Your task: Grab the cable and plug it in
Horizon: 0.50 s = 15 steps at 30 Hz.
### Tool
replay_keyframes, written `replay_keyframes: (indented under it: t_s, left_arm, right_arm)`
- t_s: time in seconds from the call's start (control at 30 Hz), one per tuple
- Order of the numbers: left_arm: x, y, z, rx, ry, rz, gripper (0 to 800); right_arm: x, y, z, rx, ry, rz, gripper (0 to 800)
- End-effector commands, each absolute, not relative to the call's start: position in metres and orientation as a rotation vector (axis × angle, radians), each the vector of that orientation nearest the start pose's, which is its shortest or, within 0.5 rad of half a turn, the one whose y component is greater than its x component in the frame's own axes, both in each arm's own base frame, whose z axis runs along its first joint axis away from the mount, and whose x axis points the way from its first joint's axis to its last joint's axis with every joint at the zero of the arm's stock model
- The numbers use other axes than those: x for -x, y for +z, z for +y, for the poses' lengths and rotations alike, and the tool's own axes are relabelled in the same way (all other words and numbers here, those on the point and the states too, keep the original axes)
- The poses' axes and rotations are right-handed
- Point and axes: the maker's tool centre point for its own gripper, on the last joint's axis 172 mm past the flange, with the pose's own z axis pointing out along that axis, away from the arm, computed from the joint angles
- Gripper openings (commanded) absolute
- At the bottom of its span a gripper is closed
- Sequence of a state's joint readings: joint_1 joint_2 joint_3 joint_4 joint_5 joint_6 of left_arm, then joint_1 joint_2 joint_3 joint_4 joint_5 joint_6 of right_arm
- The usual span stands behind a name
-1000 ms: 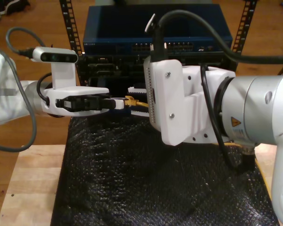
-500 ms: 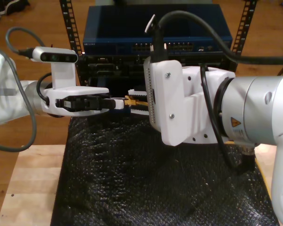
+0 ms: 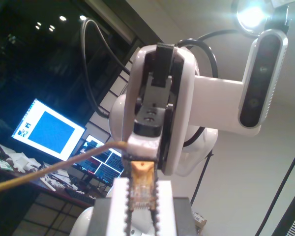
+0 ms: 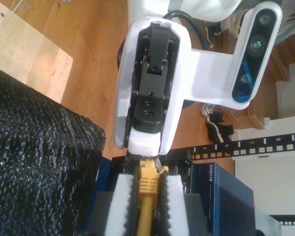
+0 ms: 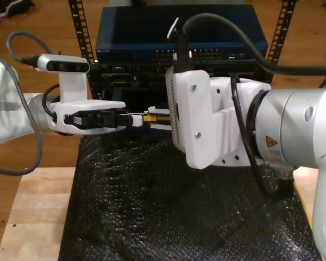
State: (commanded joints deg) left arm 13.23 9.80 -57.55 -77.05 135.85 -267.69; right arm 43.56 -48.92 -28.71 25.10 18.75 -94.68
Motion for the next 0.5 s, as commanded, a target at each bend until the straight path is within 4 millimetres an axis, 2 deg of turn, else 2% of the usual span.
replay_keyframes:
  t_s: [0.03, 0.13, 0.2, 0.27, 0.33, 0.4, 0.5]
  left_arm:
    - [-0.3136, 0.4194, -0.1685, -0.9, 0.356, -0.797, 51]
    - [-0.3113, 0.4216, -0.1673, -0.889, 0.351, -0.798, 190]
    - [-0.3102, 0.4228, -0.1666, -0.883, 0.349, -0.799, 209]
    - [-0.3099, 0.4231, -0.1665, -0.881, 0.348, -0.799, 313]
    - [-0.3091, 0.4234, -0.1662, -0.878, 0.346, -0.798, 347]
    - [-0.3089, 0.4237, -0.1661, -0.877, 0.346, -0.798, 468]
    - [-0.3094, 0.4231, -0.1664, -0.879, 0.348, -0.798, 544]
  right_arm:
    - [-0.3157, 0.4247, 0.3087, -1.335, 1.525, 2.243, 39]
    - [-0.3151, 0.4232, 0.3081, -1.346, 1.526, 2.241, 20]
    - [-0.3151, 0.4232, 0.3081, -1.346, 1.526, 2.241, 19]
    - [-0.3149, 0.4239, 0.308, -1.345, 1.528, 2.24, 16]
    - [-0.3149, 0.4239, 0.308, -1.345, 1.528, 2.24, 14]
    - [-0.3147, 0.4246, 0.3078, -1.344, 1.529, 2.239, 9]
    - [-0.3149, 0.425, 0.3077, -1.344, 1.531, 2.238, 6]
